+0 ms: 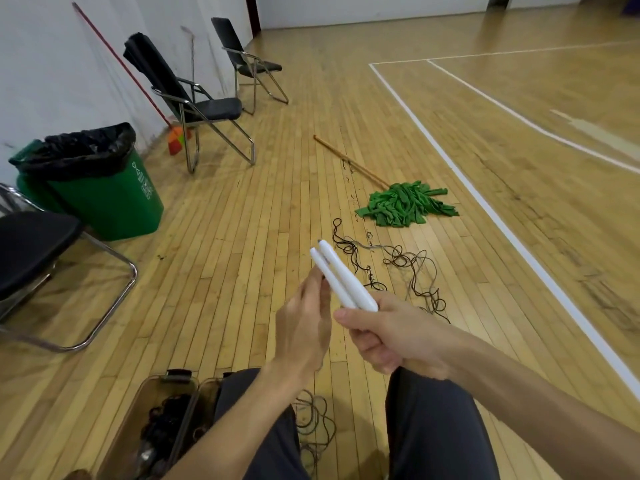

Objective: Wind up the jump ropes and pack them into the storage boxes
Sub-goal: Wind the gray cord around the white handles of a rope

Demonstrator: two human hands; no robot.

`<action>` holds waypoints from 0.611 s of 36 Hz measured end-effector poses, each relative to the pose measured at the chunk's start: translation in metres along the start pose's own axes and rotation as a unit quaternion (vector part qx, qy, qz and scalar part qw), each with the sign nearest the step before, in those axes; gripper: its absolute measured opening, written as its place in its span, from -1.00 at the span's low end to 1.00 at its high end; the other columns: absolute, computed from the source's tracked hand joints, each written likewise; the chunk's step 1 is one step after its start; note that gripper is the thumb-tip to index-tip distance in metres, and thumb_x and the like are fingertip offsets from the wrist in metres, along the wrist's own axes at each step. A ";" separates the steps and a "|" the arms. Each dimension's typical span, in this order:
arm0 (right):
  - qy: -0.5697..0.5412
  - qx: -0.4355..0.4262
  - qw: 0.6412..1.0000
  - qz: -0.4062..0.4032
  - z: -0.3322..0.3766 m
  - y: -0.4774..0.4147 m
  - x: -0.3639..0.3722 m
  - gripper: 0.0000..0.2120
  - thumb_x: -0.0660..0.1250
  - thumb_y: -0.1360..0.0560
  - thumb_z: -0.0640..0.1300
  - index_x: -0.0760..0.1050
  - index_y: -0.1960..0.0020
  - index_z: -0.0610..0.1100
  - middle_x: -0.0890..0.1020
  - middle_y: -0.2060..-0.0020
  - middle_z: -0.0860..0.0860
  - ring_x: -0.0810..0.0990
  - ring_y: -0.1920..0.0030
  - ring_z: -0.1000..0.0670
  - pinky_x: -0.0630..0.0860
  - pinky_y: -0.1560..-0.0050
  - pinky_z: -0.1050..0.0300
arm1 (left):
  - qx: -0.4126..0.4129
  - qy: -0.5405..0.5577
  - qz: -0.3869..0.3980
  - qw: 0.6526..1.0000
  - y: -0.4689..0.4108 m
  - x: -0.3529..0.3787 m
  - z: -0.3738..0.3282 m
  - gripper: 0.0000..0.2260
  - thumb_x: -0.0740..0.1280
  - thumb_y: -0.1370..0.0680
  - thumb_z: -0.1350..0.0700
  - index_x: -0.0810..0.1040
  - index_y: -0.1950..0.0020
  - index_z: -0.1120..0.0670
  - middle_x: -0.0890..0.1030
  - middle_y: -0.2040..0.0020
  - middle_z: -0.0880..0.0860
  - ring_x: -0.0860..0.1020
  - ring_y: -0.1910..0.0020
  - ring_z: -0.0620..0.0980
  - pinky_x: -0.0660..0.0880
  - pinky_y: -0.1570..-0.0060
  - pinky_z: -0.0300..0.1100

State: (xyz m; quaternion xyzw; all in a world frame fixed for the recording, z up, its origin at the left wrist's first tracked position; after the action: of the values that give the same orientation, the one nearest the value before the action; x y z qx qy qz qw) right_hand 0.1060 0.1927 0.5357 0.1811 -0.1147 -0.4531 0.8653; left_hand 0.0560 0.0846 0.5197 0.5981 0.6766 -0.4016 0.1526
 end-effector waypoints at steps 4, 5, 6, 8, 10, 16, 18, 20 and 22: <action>0.067 0.011 0.996 -0.049 -0.005 -0.011 -0.022 -0.79 0.29 -0.66 -0.08 0.30 0.07 -0.11 0.32 0.47 0.08 0.21 0.52 0.09 0.19 0.49 0.24 | 0.088 -0.071 0.000 0.994 -0.001 -0.015 -0.038 -0.87 0.21 -0.65 0.23 0.53 -0.10 0.20 0.47 0.25 0.06 0.39 0.40 -0.01 0.29 0.42 -0.15; 0.079 0.015 0.995 -0.059 -0.006 -0.014 -0.026 -0.81 0.30 -0.66 -0.09 0.33 0.05 -0.12 0.33 0.47 0.08 0.21 0.52 0.10 0.20 0.50 0.24 | 0.100 -0.091 0.010 0.991 -0.002 -0.015 -0.042 -0.89 0.22 -0.65 0.21 0.54 -0.06 0.18 0.41 0.27 -0.03 0.34 0.43 -0.04 0.23 0.47 -0.19; 0.090 0.019 0.993 -0.068 -0.007 -0.016 -0.030 -0.83 0.30 -0.65 -0.09 0.35 0.03 -0.12 0.34 0.46 0.07 0.22 0.52 0.10 0.21 0.50 0.23 | 0.112 -0.112 0.015 0.987 -0.005 -0.017 -0.043 -0.91 0.25 -0.65 0.20 0.54 -0.03 0.16 0.39 0.27 -0.07 0.34 0.45 -0.05 0.20 0.48 -0.23; 0.123 0.024 0.989 -0.080 -0.008 -0.019 -0.036 -0.86 0.31 -0.65 -0.10 0.37 0.03 -0.11 0.36 0.41 0.03 0.23 0.51 0.09 0.23 0.49 0.22 | 0.138 -0.163 0.034 0.976 -0.009 -0.017 -0.044 -0.98 0.34 -0.60 0.23 0.54 0.03 0.15 0.40 0.30 -0.06 0.34 0.49 -0.05 0.18 0.51 -0.24; 0.157 0.026 0.984 -0.087 -0.009 -0.022 -0.040 -0.87 0.30 -0.65 -0.10 0.39 0.04 -0.08 0.37 0.37 0.00 0.26 0.48 0.07 0.25 0.47 0.20 | 0.174 -0.228 0.055 0.956 -0.010 -0.014 -0.043 -0.84 0.50 -0.47 0.27 0.53 0.12 0.11 0.43 0.35 -0.05 0.28 0.54 -0.07 0.15 0.58 -0.26; 0.223 0.069 0.969 -0.085 -0.029 -0.031 -0.045 -0.86 0.31 -0.65 -0.05 0.38 -0.02 -0.08 0.41 0.33 -0.03 0.31 0.47 0.07 0.32 0.47 0.19 | 0.298 -0.313 0.090 0.897 -0.004 -0.012 -0.057 -0.79 0.60 -0.40 0.13 0.57 0.24 0.11 0.52 0.33 -0.01 0.38 0.51 -0.07 0.13 0.51 -0.30; 0.250 0.082 0.963 -0.059 -0.036 -0.031 -0.043 -0.87 0.30 -0.65 -0.06 0.38 0.00 -0.07 0.40 0.34 -0.02 0.31 0.48 0.08 0.33 0.48 0.21 | 0.347 -0.300 0.108 0.882 0.000 -0.014 -0.065 -0.78 0.61 -0.37 0.12 0.58 0.25 0.13 0.51 0.34 0.00 0.43 0.50 -0.07 0.15 0.49 -0.32; 0.263 0.106 0.959 -0.022 -0.044 -0.029 -0.039 -0.88 0.30 -0.64 -0.08 0.40 0.03 -0.08 0.39 0.34 -0.01 0.29 0.49 0.08 0.30 0.47 0.22 | 0.382 -0.293 0.126 0.867 0.005 -0.017 -0.072 -0.76 0.63 -0.32 0.10 0.59 0.27 0.12 0.50 0.36 -0.01 0.42 0.49 -0.09 0.16 0.48 -0.34; 0.288 0.128 0.949 0.011 -0.049 -0.026 -0.034 -0.87 0.30 -0.65 -0.09 0.41 0.04 -0.10 0.37 0.36 0.00 0.27 0.50 0.08 0.27 0.46 0.21 | 0.409 -0.281 0.141 0.857 0.010 -0.016 -0.078 -0.73 0.66 -0.27 0.08 0.58 0.30 0.10 0.47 0.38 -0.02 0.35 0.48 -0.10 0.15 0.49 -0.32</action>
State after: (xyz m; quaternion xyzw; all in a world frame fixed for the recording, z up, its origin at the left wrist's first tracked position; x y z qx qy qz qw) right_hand 0.0851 0.2178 0.4791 0.4116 0.0801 -0.3533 0.8363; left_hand 0.0906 0.1301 0.5759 0.5569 0.2883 -0.7675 0.1330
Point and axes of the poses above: each hand's wrist, its own y-axis away from the middle knuckle, its own x-axis out of the palm, z = x × y, the point moved 10 cm from there along -y, towards the middle knuckle
